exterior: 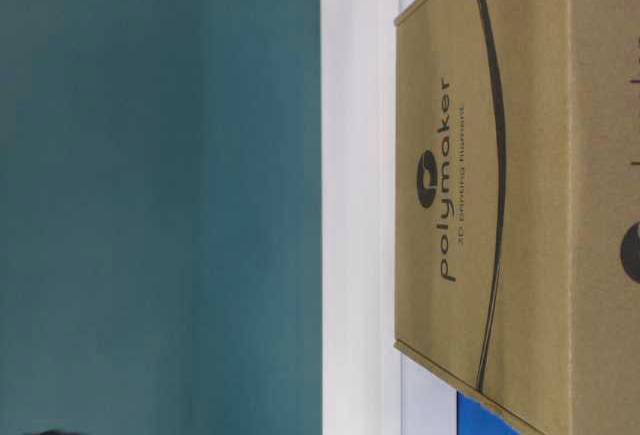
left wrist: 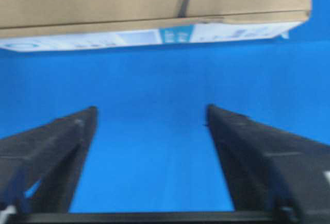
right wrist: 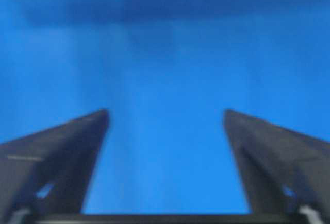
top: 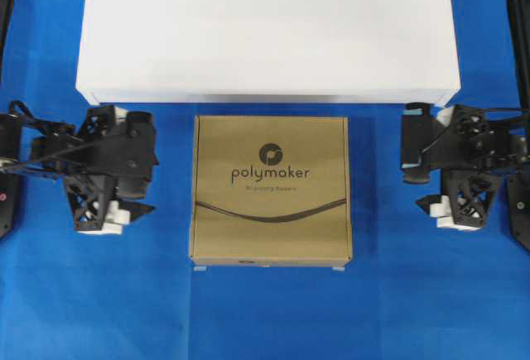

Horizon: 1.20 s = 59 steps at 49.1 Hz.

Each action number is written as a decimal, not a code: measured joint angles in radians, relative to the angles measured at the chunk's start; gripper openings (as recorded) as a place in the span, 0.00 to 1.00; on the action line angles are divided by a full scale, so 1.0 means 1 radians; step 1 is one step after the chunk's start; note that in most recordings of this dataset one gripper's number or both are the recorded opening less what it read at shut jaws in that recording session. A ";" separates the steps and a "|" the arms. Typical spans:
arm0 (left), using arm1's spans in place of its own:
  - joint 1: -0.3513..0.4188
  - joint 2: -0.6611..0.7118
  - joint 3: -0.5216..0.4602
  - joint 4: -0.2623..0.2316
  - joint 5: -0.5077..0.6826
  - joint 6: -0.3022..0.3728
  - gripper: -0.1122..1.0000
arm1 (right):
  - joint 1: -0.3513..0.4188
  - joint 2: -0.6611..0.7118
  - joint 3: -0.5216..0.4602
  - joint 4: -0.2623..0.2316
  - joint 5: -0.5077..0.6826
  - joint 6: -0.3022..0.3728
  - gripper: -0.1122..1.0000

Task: Place the cardboard box on the stand after clamping it between your arms.
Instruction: 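Move both grippers inward toward the left and right sides of the box, then press both grippers against the box sides, clamping it between them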

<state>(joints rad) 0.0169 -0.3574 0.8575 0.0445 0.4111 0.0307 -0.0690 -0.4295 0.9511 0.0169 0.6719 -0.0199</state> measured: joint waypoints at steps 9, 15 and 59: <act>0.003 0.100 -0.008 0.002 -0.028 -0.011 0.89 | -0.003 0.089 0.000 0.000 -0.106 -0.028 0.99; 0.009 0.158 -0.018 0.000 -0.060 -0.009 0.89 | -0.008 0.156 -0.002 0.000 -0.173 -0.032 0.99; 0.052 0.342 -0.124 0.002 -0.147 0.005 0.89 | -0.012 0.453 -0.149 -0.005 -0.391 -0.057 0.98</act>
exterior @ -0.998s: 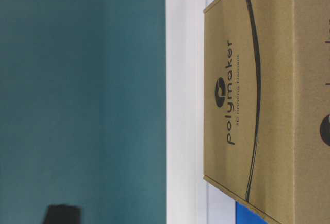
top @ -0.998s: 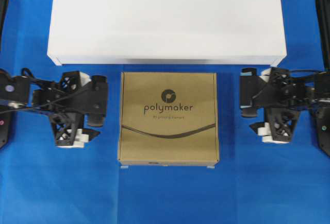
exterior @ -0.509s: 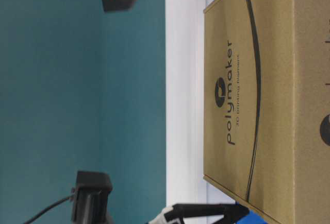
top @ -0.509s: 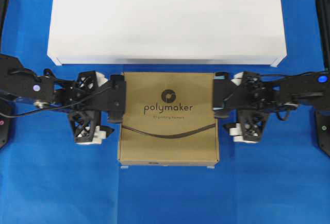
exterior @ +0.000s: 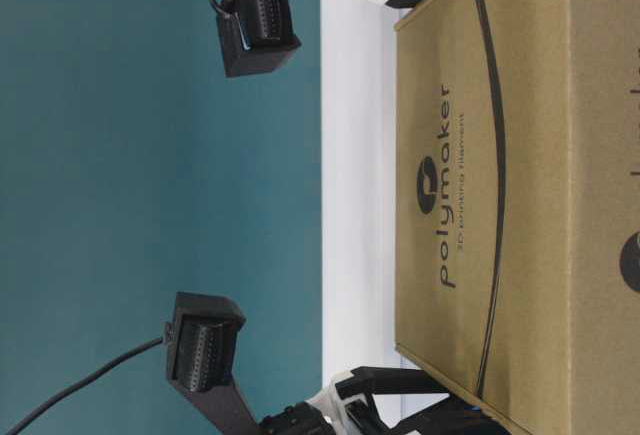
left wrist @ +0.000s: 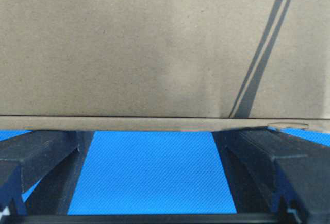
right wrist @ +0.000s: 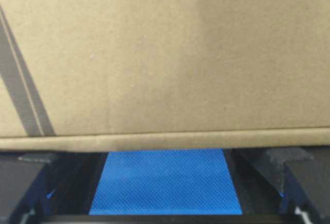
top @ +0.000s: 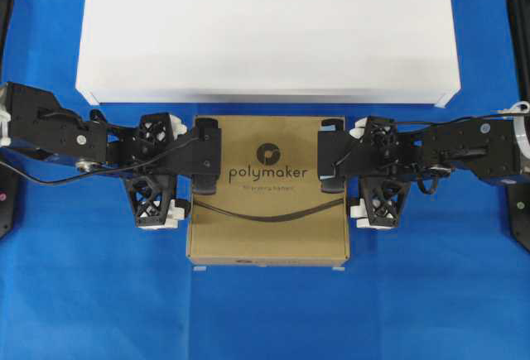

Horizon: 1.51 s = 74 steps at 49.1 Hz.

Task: Place the cardboard box on the stand after clamping it between your arms.
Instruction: 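Press both grippers against the box sides, clamping it between them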

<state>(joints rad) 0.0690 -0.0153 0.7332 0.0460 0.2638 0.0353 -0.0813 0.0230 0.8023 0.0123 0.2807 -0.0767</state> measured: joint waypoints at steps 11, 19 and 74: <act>-0.002 0.003 -0.006 0.003 0.000 -0.009 0.89 | 0.000 0.000 0.000 0.000 0.002 0.002 0.98; -0.002 0.006 -0.020 0.005 0.002 -0.014 0.89 | -0.002 -0.008 0.002 0.002 0.005 0.000 0.98; 0.000 -0.149 -0.353 0.006 0.532 -0.012 0.89 | -0.009 -0.255 -0.302 0.009 0.660 0.002 0.98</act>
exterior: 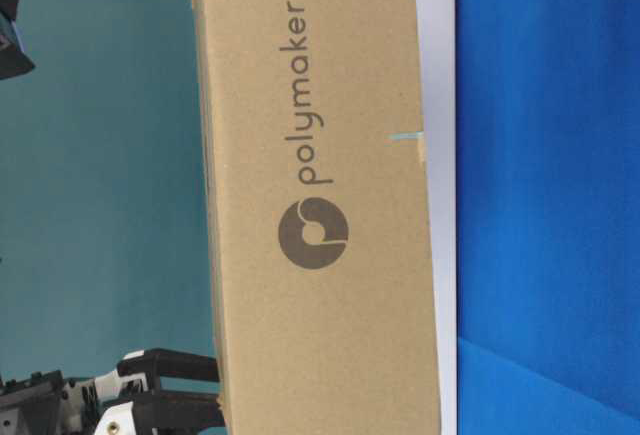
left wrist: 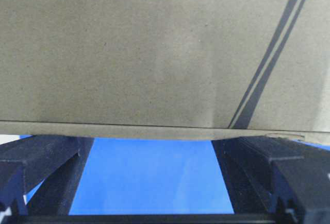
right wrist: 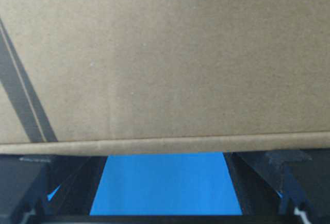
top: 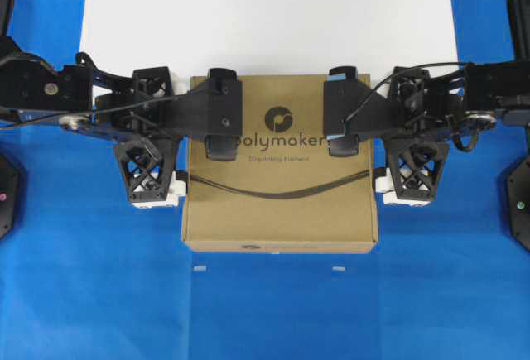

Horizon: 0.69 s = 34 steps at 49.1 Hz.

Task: Place the cardboard box on the stand after clamping it between your arms.
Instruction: 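Press both grippers against the box sides, clamping it between them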

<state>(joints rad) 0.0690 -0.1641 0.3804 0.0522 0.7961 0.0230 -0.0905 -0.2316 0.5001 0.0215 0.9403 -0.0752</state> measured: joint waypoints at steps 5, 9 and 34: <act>0.000 0.000 0.000 0.000 -0.002 0.000 0.89 | 0.000 0.000 -0.002 0.000 0.000 0.000 0.98; 0.000 -0.002 0.000 0.000 0.000 0.000 0.89 | 0.000 0.000 0.000 0.000 0.000 0.000 0.98; 0.014 -0.002 0.000 0.000 0.000 0.034 0.89 | -0.020 0.008 0.000 0.000 0.000 -0.006 0.98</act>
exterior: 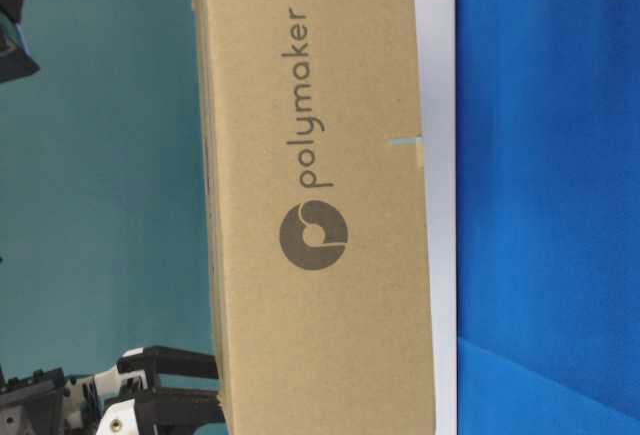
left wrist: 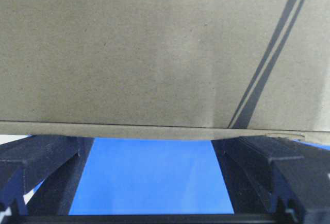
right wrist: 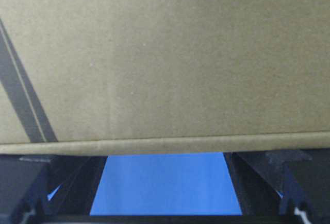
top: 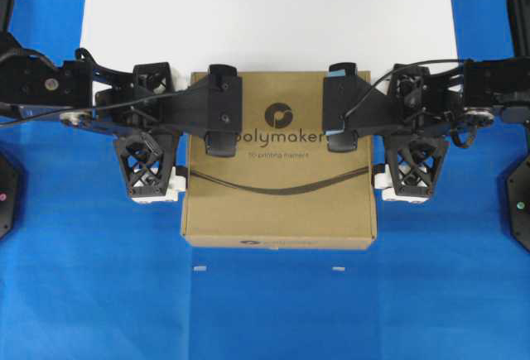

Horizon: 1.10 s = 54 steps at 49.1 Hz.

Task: Place the cardboard box on the stand after clamping it between your arms.
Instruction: 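Press both grippers against the box sides, clamping it between them, then lift the clamped box and carry it back toward the white stand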

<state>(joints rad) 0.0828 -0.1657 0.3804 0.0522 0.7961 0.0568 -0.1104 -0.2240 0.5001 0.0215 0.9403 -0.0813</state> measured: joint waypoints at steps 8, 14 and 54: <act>0.028 0.002 0.000 0.000 -0.002 0.029 0.89 | -0.032 0.012 0.000 0.000 -0.002 -0.028 0.98; 0.049 0.003 -0.012 0.002 -0.002 0.048 0.89 | -0.058 0.014 -0.002 0.000 -0.002 -0.051 0.98; 0.268 0.077 -0.133 0.011 0.040 0.192 0.88 | -0.308 0.112 -0.098 0.067 0.000 -0.322 0.98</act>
<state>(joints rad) 0.3513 -0.0890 0.2470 0.0629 0.8360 0.2485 -0.4188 -0.1120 0.4019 0.0890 0.9403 -0.4034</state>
